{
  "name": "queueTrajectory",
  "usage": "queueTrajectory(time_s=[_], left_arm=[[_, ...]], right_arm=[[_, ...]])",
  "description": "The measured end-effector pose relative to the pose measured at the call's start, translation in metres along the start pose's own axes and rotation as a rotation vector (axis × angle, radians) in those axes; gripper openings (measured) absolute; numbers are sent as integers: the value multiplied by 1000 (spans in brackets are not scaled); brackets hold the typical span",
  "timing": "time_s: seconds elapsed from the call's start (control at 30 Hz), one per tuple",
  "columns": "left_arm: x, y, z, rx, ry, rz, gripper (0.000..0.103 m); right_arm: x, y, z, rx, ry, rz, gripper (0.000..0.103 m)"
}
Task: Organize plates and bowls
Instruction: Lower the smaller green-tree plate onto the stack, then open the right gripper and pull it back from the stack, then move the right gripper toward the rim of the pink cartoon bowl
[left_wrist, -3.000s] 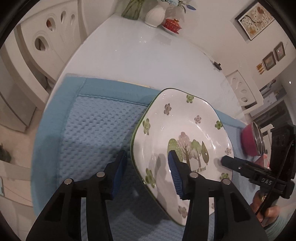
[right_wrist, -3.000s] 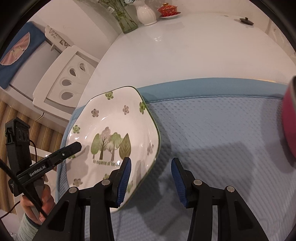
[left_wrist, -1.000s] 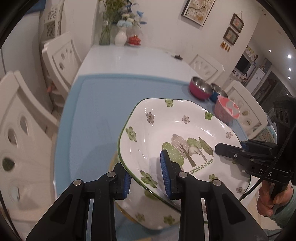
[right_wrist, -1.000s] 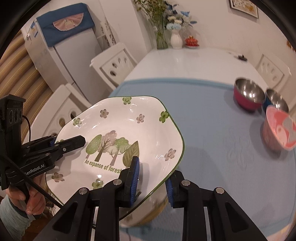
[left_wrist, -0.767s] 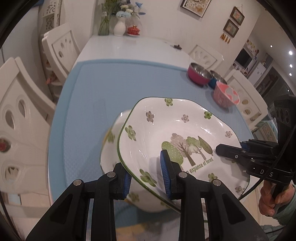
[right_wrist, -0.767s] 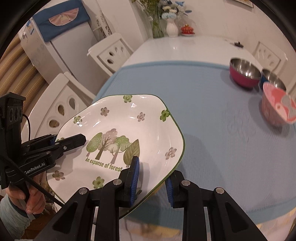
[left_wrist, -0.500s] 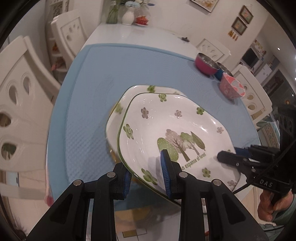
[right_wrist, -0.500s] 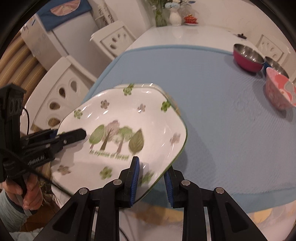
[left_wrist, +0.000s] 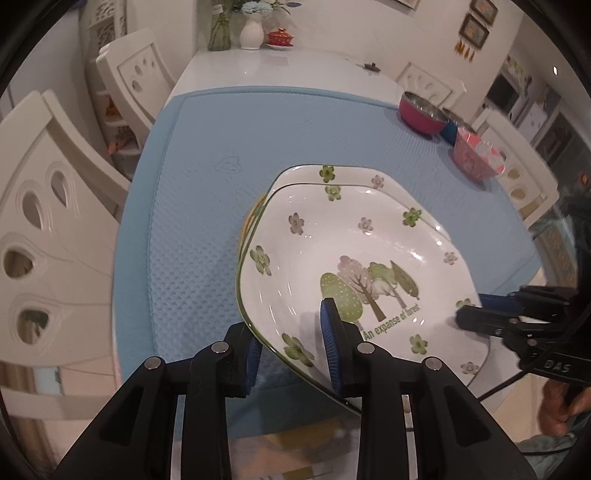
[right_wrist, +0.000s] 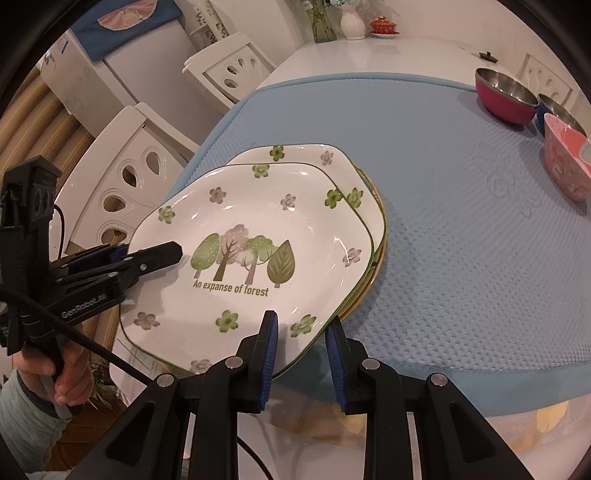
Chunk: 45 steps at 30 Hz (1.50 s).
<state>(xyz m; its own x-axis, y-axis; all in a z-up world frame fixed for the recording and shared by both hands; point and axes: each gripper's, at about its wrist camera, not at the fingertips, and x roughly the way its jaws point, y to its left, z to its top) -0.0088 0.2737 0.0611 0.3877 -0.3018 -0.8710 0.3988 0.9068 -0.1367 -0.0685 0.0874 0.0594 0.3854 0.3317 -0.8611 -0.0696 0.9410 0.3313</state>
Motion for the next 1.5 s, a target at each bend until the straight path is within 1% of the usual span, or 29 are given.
queueTrajectory(time_s=[0.07, 0.1, 0.17, 0.27, 0.37, 0.53, 0.8, 1.07, 1.27, 1.37, 1.5], left_arm=[[6, -1, 3, 17, 37, 34, 33], [8, 0, 4, 10, 39, 41, 33], [8, 2, 5, 9, 33, 59, 33], [2, 4, 9, 8, -2, 90, 34], [0, 12, 16, -6, -19, 99, 34], [3, 17, 23, -38, -14, 90, 34], [3, 8, 30, 2, -20, 109, 34], [-3, -11, 47, 53, -49, 107, 34], [-3, -34, 64, 101, -78, 90, 34], [-1, -50, 75, 107, -87, 86, 34], [-5, -79, 101, 100, -126, 70, 34]], right_arm=[[-2, 1, 0, -2, -1, 4, 25], [-4, 3, 1, -13, -4, -3, 25], [-8, 7, 1, -36, -12, -14, 25], [-12, 11, 3, -59, -15, -14, 25], [-13, 12, 3, -60, -12, -7, 25], [-15, 4, 7, -34, -15, -13, 25], [-21, -16, 12, 38, -24, -11, 25], [-28, -29, 14, 86, -23, -9, 25], [-47, -38, 16, 100, -49, -50, 25], [-58, -52, 16, 116, -63, -65, 25], [-71, -83, 25, 145, -89, -74, 25]])
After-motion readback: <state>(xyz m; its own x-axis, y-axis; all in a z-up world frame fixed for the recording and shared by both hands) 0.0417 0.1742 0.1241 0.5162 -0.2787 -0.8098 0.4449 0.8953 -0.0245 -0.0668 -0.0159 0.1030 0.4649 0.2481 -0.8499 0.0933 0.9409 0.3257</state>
